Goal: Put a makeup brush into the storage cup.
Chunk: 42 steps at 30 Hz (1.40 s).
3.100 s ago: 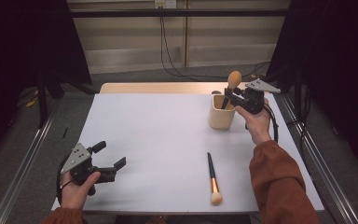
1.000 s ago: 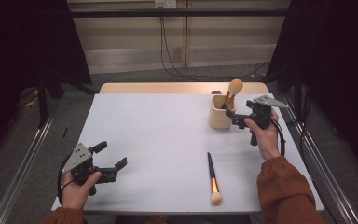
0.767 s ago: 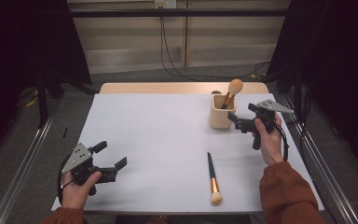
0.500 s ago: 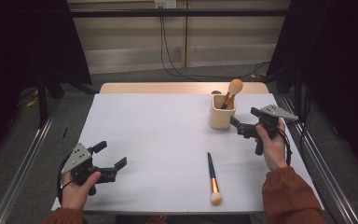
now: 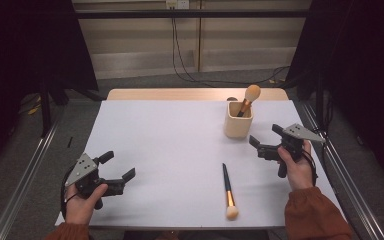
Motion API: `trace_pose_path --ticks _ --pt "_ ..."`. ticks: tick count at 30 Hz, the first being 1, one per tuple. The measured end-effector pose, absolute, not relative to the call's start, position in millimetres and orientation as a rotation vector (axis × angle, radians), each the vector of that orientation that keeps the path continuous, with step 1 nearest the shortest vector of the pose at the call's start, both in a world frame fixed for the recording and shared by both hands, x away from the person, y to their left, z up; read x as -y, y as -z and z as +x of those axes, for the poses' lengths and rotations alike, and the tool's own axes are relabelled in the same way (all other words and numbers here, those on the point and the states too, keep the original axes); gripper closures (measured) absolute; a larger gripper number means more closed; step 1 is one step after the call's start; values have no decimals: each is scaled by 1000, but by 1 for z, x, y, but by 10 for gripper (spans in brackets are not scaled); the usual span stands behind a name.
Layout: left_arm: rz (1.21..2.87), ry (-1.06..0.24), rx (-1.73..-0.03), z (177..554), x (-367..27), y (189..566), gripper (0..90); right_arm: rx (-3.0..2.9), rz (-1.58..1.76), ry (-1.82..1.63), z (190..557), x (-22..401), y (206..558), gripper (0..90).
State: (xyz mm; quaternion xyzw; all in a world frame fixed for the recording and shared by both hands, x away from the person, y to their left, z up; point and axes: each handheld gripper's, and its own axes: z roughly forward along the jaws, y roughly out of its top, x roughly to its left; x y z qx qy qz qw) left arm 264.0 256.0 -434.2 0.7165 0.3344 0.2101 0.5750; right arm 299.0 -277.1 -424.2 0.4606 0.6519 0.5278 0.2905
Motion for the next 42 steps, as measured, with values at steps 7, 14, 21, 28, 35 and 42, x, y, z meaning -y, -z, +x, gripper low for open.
trace_pose_path --ticks 7,14,21,28,35,42 --pt "1684 -489 -780 263 -256 434 24 -1748 1201 -1406 284 278 427 10" --pt "1678 -496 -778 262 -257 433 24 -1743 1195 -1401 270 280 430 11" --pt "1671 -500 -779 259 -257 433 24 -1742 1185 -1406 255 281 432 12" --pt "1667 -493 -776 258 -257 433 24 -1736 1179 -1399 240 285 433 12" --pt "1666 -490 -784 259 -257 433 24 -1728 1192 -1388 226 287 433 13" --pt "1657 -493 -791 257 -260 434 24 -1730 1196 -1399 216 289 436 12"
